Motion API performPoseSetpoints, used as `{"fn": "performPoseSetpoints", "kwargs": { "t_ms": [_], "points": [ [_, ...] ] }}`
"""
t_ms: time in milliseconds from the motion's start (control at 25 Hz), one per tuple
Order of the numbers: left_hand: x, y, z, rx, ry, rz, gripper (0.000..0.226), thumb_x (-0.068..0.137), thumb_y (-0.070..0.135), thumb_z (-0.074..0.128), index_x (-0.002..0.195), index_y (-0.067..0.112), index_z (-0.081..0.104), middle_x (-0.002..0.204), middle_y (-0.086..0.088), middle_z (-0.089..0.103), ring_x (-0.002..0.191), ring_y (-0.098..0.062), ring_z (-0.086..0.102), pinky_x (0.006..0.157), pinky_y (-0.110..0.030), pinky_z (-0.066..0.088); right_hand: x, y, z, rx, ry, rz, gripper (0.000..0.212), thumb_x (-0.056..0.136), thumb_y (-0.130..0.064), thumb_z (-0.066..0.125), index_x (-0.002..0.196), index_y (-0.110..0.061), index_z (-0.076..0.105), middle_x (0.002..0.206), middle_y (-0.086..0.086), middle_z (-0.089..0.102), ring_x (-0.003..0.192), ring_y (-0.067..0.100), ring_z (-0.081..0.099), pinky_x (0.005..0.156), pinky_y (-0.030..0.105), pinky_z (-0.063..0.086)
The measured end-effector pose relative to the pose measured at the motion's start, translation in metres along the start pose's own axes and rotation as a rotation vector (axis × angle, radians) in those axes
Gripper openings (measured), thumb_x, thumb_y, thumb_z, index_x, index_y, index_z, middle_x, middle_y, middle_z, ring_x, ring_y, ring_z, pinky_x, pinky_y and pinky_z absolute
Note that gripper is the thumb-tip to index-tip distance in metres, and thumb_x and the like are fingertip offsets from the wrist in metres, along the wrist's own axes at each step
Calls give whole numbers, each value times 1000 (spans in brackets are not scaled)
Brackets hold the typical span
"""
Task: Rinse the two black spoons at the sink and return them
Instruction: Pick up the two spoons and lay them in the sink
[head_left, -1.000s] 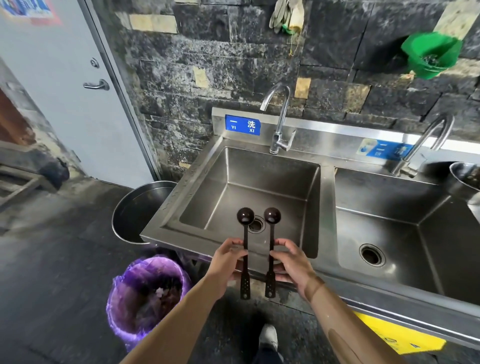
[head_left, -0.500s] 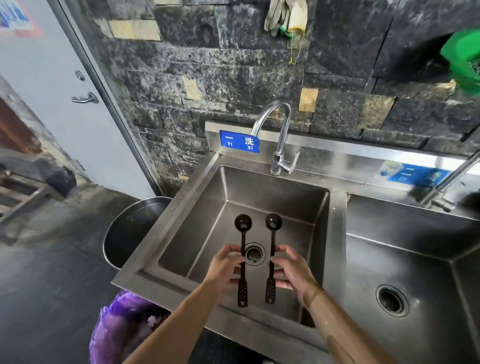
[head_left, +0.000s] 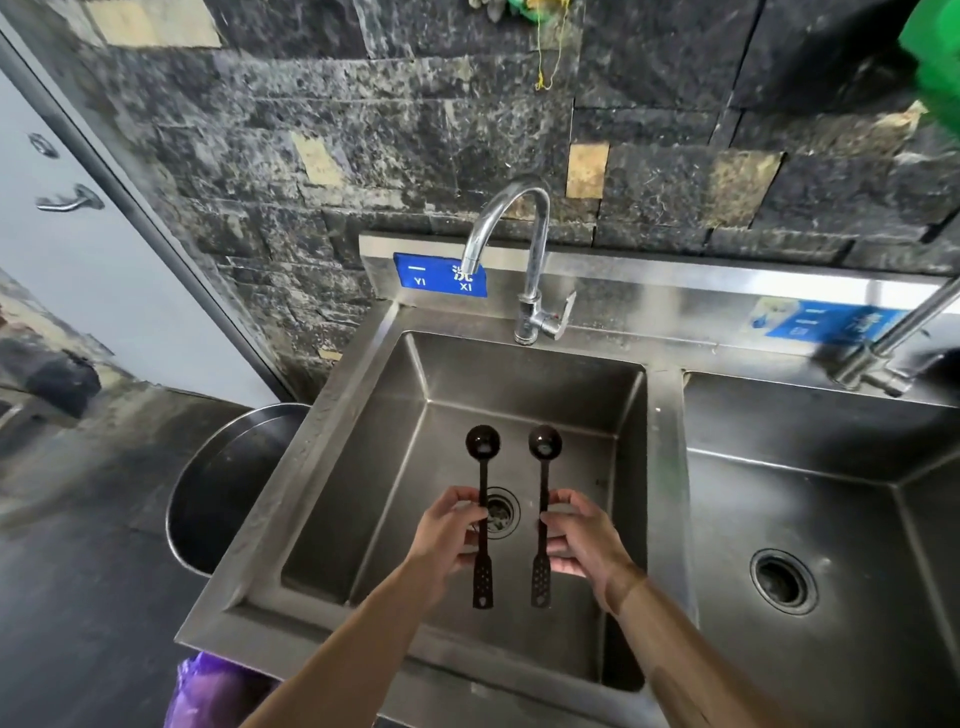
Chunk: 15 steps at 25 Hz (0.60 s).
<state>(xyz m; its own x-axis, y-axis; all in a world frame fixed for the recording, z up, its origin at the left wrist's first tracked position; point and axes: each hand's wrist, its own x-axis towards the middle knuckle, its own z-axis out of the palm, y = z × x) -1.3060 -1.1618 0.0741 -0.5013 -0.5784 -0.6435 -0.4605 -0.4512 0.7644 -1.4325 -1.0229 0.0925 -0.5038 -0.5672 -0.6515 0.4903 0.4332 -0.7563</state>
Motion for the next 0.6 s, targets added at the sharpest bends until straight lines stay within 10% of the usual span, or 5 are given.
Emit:
{"fn": "performPoseSetpoints", "kwargs": {
  "t_ms": [400, 600],
  "points": [
    [83, 13, -39, 60, -101, -124, 10, 86, 17, 66, 95, 20, 68, 97, -10, 72, 88, -30, 70, 86, -47, 58, 55, -1, 49, 60, 188, 111, 22, 93, -6, 53, 109, -17, 64, 70, -1, 73, 52, 9, 63, 57, 25, 52],
    [115, 2, -54, 73, -110, -195, 10, 86, 17, 66, 96, 20, 68, 94, -10, 71, 89, -28, 67, 80, -40, 56, 81, 12, 70, 79, 251, 183, 23, 95, -5, 52, 111, -14, 64, 86, 6, 71, 63, 14, 60, 61, 28, 49]
  ]
}}
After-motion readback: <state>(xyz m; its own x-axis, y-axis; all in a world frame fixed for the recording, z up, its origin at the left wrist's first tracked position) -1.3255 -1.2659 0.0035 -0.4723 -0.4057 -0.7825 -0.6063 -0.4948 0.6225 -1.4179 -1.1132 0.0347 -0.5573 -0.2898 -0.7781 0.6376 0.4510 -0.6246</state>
